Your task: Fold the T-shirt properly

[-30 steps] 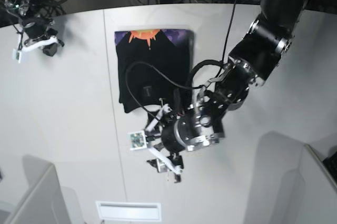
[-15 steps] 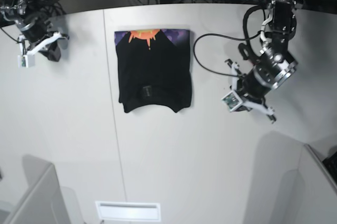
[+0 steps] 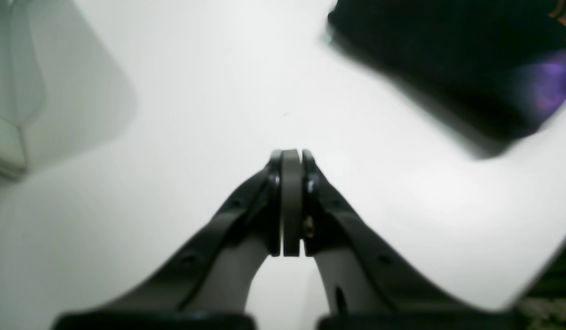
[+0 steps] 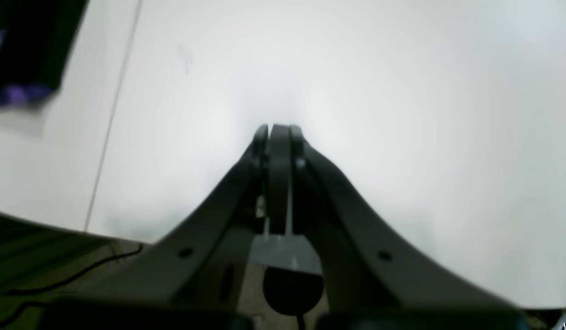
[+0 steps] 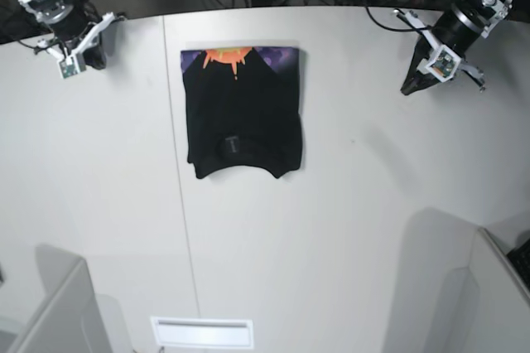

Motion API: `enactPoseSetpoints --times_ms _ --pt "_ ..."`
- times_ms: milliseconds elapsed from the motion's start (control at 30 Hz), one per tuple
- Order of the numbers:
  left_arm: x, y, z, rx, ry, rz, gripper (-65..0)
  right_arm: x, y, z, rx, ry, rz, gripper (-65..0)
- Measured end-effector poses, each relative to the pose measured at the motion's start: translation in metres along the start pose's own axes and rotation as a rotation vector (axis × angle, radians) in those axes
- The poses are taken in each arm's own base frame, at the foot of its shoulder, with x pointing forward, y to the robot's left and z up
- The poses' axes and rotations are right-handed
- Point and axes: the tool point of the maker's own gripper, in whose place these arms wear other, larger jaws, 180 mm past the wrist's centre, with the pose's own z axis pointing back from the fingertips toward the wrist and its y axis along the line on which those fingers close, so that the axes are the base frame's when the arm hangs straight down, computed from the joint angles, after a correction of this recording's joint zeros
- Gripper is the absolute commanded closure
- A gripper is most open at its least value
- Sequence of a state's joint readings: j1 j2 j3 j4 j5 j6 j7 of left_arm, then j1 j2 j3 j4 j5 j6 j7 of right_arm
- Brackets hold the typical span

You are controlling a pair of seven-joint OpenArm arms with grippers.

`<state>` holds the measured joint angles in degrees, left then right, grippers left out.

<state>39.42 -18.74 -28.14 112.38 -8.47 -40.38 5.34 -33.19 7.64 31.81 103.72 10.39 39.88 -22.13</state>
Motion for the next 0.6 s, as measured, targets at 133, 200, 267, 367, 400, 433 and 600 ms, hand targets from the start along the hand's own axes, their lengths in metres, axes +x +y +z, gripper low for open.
enactPoseSetpoints --times_ms 133,200,267,367,400,433,600 --pt "-0.018 0.019 0.038 0.077 0.044 0.086 0.0 -0.023 0.008 0.012 0.015 0.049 -0.008 0.0" --pt "-0.03 0.01 0.048 0.056 0.096 0.095 0.0 -0.037 0.013 0.023 0.023 0.091 0.0 0.0" --pt "-0.048 -0.001 0.059 0.028 0.167 0.087 0.0 -0.044 0.017 0.033 0.03 0.116 0.014 0.0" --pt "-0.08 -0.017 0.077 -0.006 0.289 0.087 0.0 -0.052 0.023 0.046 0.04 0.144 0.027 0.0" --pt "-0.089 -0.02 0.082 -0.011 0.322 0.09 0.0 -0.055 0.025 0.049 0.043 0.15 0.027 0.0" --pt "-0.097 -0.023 0.085 -0.013 0.344 0.101 0.0 -0.059 0.027 0.053 0.047 0.162 0.027 0.0" --pt "-0.133 -0.036 0.102 -0.014 0.453 0.122 0.0 -0.089 0.03 0.066 0.056 0.294 0.025 0.0"
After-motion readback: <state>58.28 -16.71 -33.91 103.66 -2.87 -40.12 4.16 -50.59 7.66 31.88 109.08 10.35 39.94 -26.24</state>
